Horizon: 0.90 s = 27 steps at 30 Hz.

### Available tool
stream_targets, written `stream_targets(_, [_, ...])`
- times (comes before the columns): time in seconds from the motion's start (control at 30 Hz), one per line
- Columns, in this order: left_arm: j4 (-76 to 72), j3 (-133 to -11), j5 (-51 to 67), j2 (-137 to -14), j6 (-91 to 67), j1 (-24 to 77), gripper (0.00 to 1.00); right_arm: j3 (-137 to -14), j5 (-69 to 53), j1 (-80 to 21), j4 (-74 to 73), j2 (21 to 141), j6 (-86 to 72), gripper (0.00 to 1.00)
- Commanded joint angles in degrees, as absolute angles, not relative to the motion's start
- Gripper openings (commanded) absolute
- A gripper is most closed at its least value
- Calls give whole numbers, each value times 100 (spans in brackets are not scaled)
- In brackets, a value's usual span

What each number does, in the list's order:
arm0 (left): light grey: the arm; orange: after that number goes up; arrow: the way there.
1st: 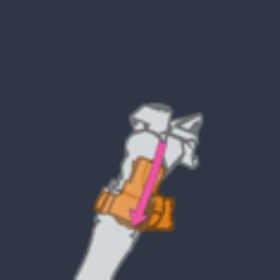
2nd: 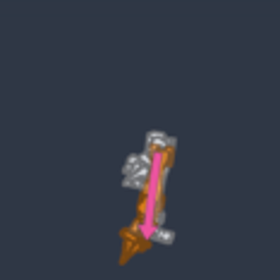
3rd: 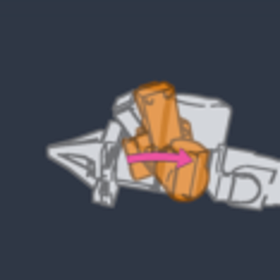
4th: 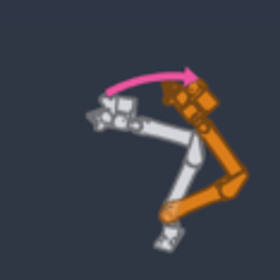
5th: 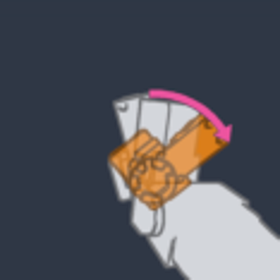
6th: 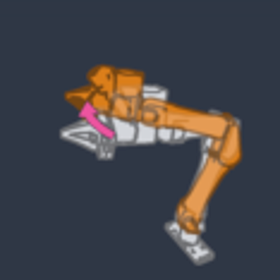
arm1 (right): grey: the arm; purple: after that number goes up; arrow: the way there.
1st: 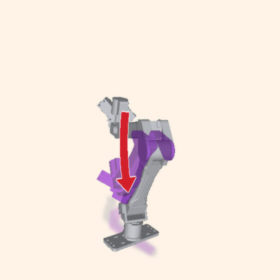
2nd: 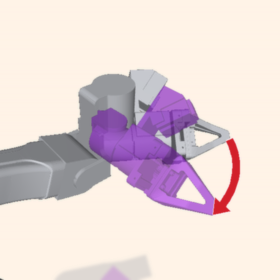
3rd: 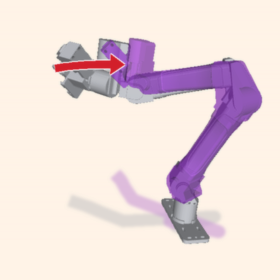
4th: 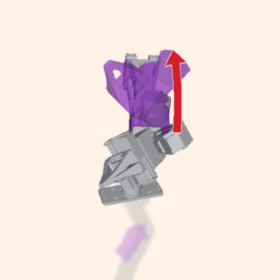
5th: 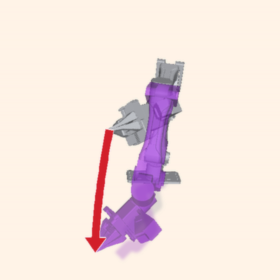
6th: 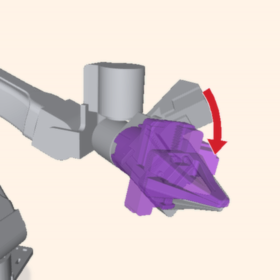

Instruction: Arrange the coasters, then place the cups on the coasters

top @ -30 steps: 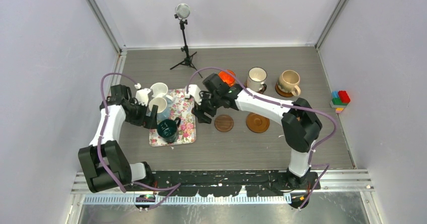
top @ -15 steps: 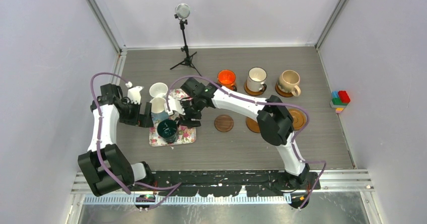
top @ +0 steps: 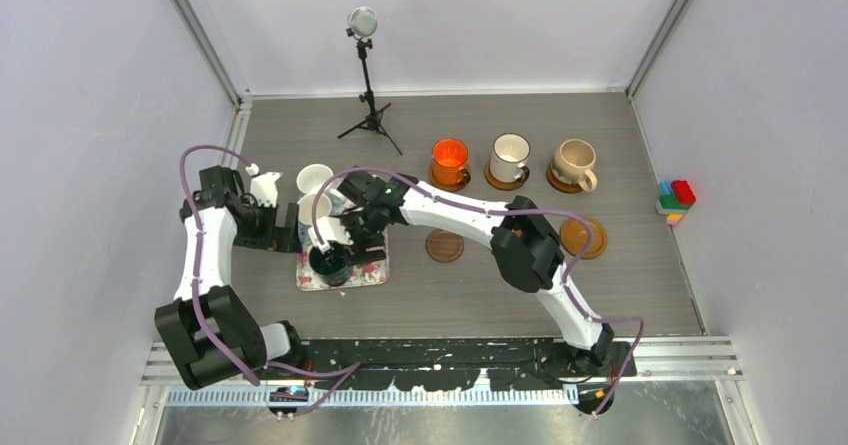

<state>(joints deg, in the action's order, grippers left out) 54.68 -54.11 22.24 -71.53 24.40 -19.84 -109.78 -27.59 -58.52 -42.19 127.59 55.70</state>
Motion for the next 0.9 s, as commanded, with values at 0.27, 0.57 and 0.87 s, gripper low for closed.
stream_targets(0.27, [5195,-5580,2131,-7271,2157,-1995,99,-11515,-2371,-5945,-3846,13042,5447,74])
stream_targets(0.57, [5190,-5599,2100,-7338,2144,-1990,99,-11742,-2267,-5963,-3800,13200,5546,75])
stream_targets(0.87, [5234,-5651,2177,-7598,2189,-1989,94,-11557,-2364,-6015,-3933,13027,5801,75])
